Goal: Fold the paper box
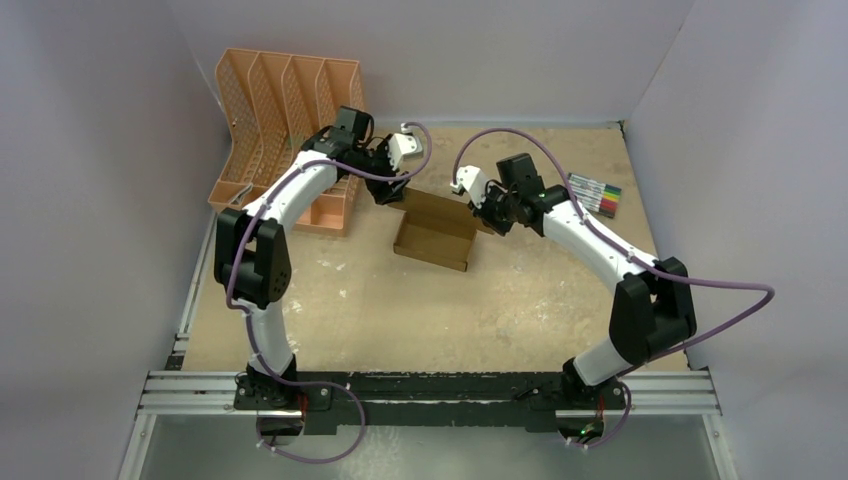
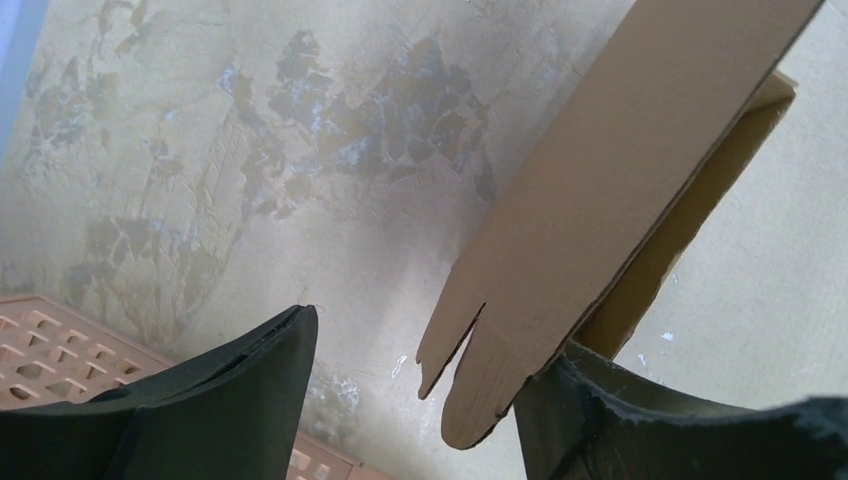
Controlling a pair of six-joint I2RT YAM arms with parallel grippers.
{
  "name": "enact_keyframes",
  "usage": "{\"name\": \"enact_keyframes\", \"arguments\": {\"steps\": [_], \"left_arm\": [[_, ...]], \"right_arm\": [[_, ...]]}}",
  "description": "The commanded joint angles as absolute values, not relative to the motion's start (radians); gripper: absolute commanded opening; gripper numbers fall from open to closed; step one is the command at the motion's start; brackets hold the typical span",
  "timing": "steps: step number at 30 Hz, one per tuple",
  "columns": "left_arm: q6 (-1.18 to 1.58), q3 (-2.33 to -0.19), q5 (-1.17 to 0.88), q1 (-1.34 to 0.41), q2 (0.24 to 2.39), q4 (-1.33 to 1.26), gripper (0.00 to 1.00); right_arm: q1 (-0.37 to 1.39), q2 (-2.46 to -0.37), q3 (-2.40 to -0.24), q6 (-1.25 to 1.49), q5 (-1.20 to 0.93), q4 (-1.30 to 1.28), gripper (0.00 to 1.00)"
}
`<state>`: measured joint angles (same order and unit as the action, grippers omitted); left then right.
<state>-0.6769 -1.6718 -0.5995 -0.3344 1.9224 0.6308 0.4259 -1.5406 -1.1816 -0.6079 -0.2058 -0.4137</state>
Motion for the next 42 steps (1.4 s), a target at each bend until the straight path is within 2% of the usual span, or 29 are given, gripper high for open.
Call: {"name": "enact_keyframes", "arguments": {"steps": [1,10,14,18,21,25,32,42], "left_arm": [[-0.772,-1.672,-0.644,-0.334,1.921,0.681,0.66],[-0.779,-1.649,-0.611,-0.333,1.924,0.689,0.59],[-0.772,-1.649,-0.603,-0.334,1.935,0.687,0.51],[-0.767,-1.65,-0.596,-0.333,1.943,0.686,0.32],[-0.752,-1.627,-0.565,-0.334,1.93,0.673,0.12],[-0.632,-1.57,-0.547,-0.334,1.885,0.583,0.03],[-0.251,-1.425,-0.486,-0.34,1.76,0.358,0.0],[0.24,-1.306,-0.227,-0.4,1.618,0.276,0.0]], "right_arm": [[0.423,-1.54,-1.23,-0.633,-0.235,-0.425,0.0],[0.423,-1.549,-1.233,-0.638,-0.253,-0.419,0.0],[0.423,-1.553,-1.233,-0.635,-0.257,-0.412,0.0],[0.423,-1.56,-1.234,-0.63,-0.256,-0.405,0.0],[0.424,-1.565,-1.238,-0.616,-0.243,-0.399,0.0],[0.424,-1.579,-1.266,-0.55,-0.22,-0.396,0.0],[0.428,-1.602,-1.331,-0.303,-0.117,-0.369,0.0],[0.494,-1.597,-1.358,0.05,0.101,-0.382,0.0]]}}
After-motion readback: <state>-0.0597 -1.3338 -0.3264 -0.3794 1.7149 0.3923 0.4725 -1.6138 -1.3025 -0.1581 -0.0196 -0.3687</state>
